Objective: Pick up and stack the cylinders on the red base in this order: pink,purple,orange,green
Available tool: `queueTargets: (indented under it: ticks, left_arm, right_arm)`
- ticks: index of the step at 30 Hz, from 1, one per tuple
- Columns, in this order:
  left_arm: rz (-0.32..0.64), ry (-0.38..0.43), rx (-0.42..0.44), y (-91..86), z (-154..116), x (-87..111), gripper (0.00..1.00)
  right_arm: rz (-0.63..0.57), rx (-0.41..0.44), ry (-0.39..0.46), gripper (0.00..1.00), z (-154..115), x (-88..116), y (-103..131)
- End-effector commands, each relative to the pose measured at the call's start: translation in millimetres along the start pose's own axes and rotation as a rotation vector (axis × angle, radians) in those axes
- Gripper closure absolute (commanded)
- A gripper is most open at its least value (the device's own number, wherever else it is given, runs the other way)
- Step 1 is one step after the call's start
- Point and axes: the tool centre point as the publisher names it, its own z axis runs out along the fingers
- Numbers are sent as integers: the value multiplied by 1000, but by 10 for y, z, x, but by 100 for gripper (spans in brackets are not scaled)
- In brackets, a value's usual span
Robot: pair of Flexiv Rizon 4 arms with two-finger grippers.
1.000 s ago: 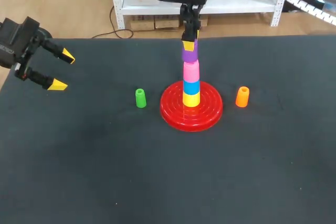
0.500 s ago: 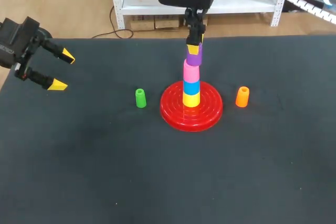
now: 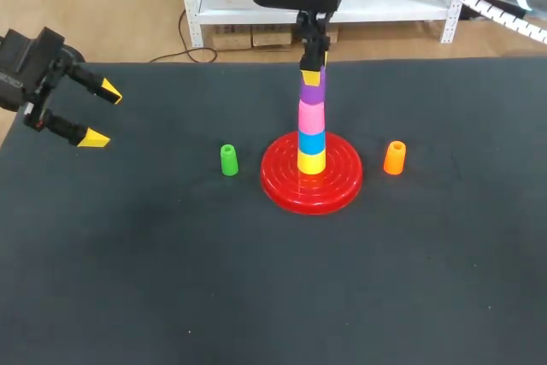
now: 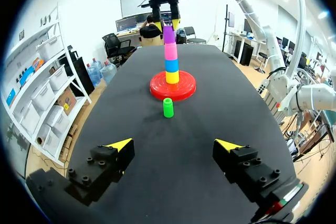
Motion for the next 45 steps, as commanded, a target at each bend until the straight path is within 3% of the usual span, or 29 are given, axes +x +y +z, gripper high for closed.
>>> queueTargets:
  ticks: [1,26,45]
  left_arm:
    - [1,1,-3,-7,4,3,0]
    - [1,1,-3,-7,4,3,0]
    - [1,1,-3,-7,4,3,0]
  right_arm:
    - [2,-5,-1,100,15,7,15]
    - [-16,-27,60,100,150,-63,63]
    - [7,-17,51,100,248,-17,168]
